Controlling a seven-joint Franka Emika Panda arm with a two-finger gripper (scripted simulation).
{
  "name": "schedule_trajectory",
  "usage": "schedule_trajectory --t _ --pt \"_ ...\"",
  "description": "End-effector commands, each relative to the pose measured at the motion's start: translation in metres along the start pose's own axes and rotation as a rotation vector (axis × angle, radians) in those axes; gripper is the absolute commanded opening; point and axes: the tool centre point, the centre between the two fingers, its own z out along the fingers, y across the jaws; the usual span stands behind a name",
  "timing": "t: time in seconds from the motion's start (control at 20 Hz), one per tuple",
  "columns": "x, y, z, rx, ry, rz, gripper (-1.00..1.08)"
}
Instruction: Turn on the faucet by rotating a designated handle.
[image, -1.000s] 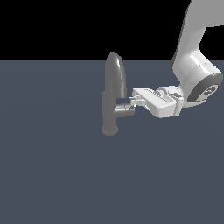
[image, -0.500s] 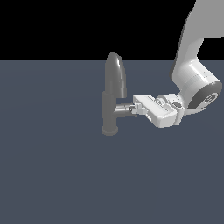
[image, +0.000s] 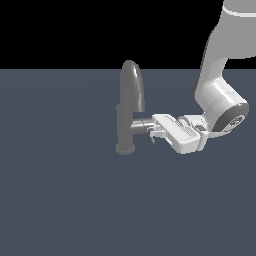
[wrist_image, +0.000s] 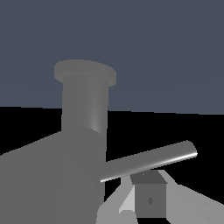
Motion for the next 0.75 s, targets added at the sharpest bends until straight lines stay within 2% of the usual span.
schedule_trajectory --t 0.0,0.7 --pt "0.017 -0.003 -0.001 0.009 0.006 0.011 -1.0" --pt "0.061 -0.014 -0.002 0.016 0.005 0.034 -1.0"
